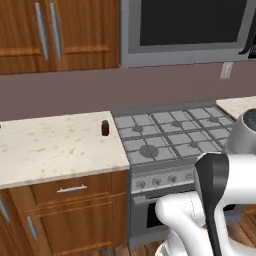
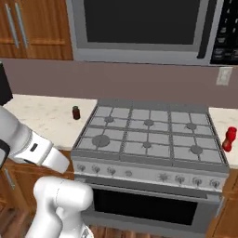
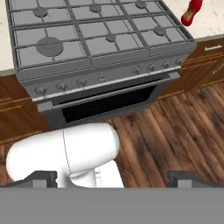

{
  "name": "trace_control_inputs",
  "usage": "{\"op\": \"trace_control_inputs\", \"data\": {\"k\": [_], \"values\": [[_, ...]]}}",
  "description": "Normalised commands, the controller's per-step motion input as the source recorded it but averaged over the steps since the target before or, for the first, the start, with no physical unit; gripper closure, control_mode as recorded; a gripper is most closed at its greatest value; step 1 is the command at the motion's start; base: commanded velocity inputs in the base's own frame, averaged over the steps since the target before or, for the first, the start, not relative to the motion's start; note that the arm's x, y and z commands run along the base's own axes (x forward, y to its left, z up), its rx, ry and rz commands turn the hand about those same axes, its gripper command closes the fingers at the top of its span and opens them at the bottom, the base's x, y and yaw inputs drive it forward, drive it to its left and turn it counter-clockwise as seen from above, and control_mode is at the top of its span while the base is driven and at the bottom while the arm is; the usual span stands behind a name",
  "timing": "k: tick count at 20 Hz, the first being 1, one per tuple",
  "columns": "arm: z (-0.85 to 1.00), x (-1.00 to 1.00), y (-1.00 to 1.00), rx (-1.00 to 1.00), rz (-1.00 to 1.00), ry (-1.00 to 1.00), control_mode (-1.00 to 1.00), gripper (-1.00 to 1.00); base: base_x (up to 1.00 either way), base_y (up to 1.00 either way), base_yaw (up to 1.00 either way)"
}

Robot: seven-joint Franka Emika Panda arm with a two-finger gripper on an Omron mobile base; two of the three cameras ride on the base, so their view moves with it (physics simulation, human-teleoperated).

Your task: Collect the paprika, ketchup, and shaker from the cabinet and place them next to the stove.

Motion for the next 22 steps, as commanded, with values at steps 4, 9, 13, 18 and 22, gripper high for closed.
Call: {"op": "trace_control_inputs", "data": {"k": [4,9,13,18,22], "values": [[0.00,0.00,0.00,0.00,0.00,0.00,1.00,-1.00,0.00,0.59,0.55],[0.00,0.00,0.00,0.00,0.00,0.00,1.00,-1.00,0.00,0.59,0.56],[0.00,0.00,0.00,0.00,0.00,0.00,1.00,-1.00,0.00,0.65,0.55],[0.00,0.00,0.00,0.00,0.00,0.00,1.00,-1.00,0.00,0.62,0.57],[0.00,0.00,0.00,0.00,0.00,0.00,1.00,-1.00,0.00,0.62,0.57]]}}
